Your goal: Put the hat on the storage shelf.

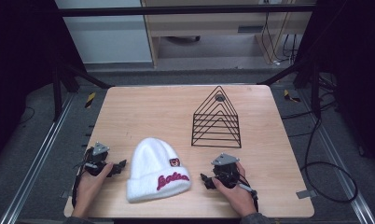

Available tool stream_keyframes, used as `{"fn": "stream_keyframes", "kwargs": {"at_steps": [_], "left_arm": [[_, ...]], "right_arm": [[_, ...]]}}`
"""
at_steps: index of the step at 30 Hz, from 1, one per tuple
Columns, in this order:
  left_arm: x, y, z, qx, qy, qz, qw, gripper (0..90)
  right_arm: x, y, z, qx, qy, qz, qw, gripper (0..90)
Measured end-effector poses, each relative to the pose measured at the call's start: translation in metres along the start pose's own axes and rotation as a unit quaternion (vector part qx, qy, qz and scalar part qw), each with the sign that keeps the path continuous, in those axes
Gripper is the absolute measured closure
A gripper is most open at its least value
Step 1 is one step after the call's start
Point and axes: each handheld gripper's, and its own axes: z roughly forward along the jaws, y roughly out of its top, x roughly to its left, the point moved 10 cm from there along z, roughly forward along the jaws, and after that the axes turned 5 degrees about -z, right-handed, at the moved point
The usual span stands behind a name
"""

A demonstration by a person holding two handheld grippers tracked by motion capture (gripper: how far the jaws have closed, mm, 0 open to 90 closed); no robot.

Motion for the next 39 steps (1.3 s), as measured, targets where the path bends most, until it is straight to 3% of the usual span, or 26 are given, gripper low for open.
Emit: {"fn": "stream_keyframes", "kwargs": {"at_steps": [8, 12, 15, 19, 21, 24, 27, 29, 30, 33, 39], "left_arm": [[-0.007, 0.001, -0.001, 0.006, -0.021, 0.02, 0.9996, 7.3], [-0.011, 0.007, -0.003, 0.018, -0.032, 0.013, 0.9992, 12.4], [-0.022, 0.026, -0.008, 0.015, -0.05, 0.016, 0.9985, 14.7], [-0.036, 0.054, -0.013, 0.007, -0.062, 0.035, 0.9974, 16.1], [-0.04, 0.06, -0.012, 0.006, -0.067, 0.041, 0.9969, 22.1], [-0.055, 0.075, -0.001, 0.027, -0.081, 0.057, 0.9947, 24.8], [-0.062, 0.079, 0.012, 0.041, -0.087, 0.052, 0.994, 30.4], [-0.064, 0.079, 0.016, 0.044, -0.089, 0.05, 0.9938, 31.7], [-0.068, 0.078, 0.026, 0.059, -0.096, 0.048, 0.9925, 32.2], [-0.071, 0.075, 0.038, 0.076, -0.092, 0.052, 0.9914, 34.1], [-0.076, 0.066, 0.048, 0.104, -0.096, 0.058, 0.9883, 41.3]], "right_arm": [[0.0, 0.0, 0.0, 0.001, 0.0, 0.0, 1.0, 13.4], [0.0, 0.0, 0.0, 0.002, -0.001, 0.0, 1.0, 13.3], [-0.001, 0.0, 0.0, 0.002, 0.0, -0.002, 1.0, 13.3], [-0.001, 0.0, 0.0, 0.002, 0.001, -0.003, 1.0, 13.3], [-0.001, 0.0, 0.0, 0.001, 0.001, -0.003, 1.0, 13.4], [-0.001, 0.0, 0.0, 0.0, 0.004, -0.005, 1.0, 13.7], [-0.002, 0.0, 0.0, -0.001, 0.003, -0.007, 1.0, 14.0], [-0.002, 0.0, 0.0, -0.001, 0.003, -0.006, 1.0, 14.0], [-0.002, 0.0, 0.0, -0.001, 0.004, -0.007, 1.0, 14.1], [-0.002, 0.0, 0.0, -0.001, 0.003, -0.007, 1.0, 14.1], [-0.002, 0.0, 0.0, -0.001, 0.003, -0.007, 1.0, 14.1]]}}
